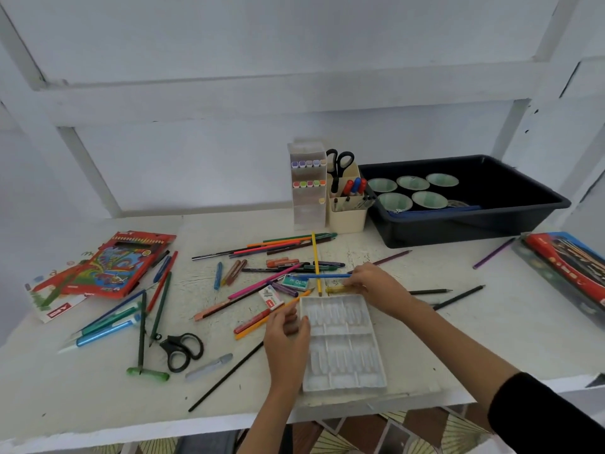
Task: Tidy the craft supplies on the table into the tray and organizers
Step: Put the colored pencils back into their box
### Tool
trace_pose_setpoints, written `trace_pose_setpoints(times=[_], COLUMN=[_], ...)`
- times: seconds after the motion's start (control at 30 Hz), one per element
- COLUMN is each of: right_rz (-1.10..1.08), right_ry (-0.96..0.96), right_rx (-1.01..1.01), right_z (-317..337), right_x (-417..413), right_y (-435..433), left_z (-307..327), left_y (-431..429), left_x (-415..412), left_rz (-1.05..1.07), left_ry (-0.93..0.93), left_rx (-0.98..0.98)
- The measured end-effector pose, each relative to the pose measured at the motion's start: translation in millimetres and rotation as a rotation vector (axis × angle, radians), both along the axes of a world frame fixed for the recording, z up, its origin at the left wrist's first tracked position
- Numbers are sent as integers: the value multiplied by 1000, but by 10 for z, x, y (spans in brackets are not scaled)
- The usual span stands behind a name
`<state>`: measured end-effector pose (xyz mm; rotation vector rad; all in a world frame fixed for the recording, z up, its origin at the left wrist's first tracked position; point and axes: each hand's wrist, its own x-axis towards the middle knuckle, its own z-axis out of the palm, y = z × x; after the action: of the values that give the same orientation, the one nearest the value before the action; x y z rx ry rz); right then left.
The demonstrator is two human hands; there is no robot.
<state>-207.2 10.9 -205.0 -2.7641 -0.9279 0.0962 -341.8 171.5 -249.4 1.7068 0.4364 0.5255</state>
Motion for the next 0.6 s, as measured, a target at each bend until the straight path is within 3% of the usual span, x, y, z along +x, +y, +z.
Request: trace_pose_setpoints(times=[0.2,0.4,0.6], right_rz=[6,-52,128], right_ry=[31,-28,-103], right_rx=[-29,248,217], right_z=[21,195,188], right_x=[73,40,-285], right_y=[106,-51,-288], left_z=[-3,-24,8], left_y=[-10,1,-27], left_x=[51,78,113], left_rz=[13,58,75], left_ry=[6,-4,-8], left_rx=[55,46,83])
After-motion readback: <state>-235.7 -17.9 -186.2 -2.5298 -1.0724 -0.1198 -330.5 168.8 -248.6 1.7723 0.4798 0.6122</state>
